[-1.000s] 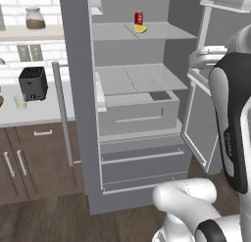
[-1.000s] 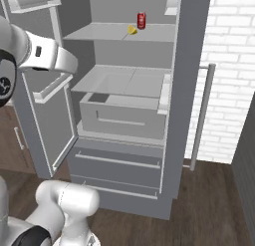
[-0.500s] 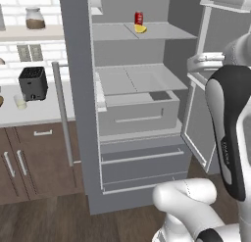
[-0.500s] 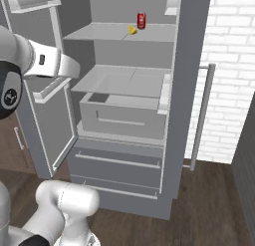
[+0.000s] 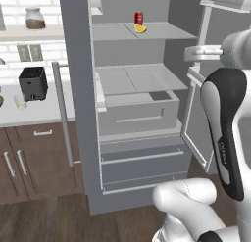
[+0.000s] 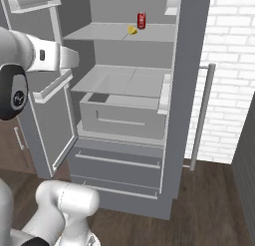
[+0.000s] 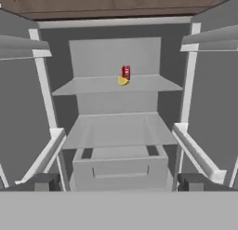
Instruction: Grab a lemon wedge from the fridge and one ice cube from the ice bowl, and put them in the glass of lemonade.
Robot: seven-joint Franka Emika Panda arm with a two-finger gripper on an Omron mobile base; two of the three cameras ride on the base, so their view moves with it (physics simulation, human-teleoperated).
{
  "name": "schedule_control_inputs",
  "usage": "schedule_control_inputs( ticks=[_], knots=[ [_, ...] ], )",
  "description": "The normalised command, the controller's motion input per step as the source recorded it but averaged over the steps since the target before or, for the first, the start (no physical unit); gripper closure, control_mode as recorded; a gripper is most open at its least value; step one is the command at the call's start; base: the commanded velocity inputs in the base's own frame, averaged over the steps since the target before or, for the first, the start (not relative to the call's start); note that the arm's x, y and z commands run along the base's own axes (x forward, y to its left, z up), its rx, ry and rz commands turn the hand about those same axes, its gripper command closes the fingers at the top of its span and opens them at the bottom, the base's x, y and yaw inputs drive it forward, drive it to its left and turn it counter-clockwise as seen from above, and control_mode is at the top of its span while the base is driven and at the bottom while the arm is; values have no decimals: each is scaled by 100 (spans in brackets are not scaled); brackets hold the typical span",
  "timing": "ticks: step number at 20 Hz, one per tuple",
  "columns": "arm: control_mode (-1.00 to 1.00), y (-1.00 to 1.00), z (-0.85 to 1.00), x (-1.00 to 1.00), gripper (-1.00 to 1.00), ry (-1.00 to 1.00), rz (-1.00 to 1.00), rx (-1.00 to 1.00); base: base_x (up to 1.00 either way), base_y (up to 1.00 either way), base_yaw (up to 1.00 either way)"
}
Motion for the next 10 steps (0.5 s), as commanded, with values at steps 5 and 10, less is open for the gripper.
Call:
schedule_control_inputs(
  ticks=[5,10],
  knots=[
    [-100,-10,16,30,-100,-20,7,0,0,0,0],
    [-100,-16,0,-48,-100,-6,-4,0,0,0,0]
  ],
)
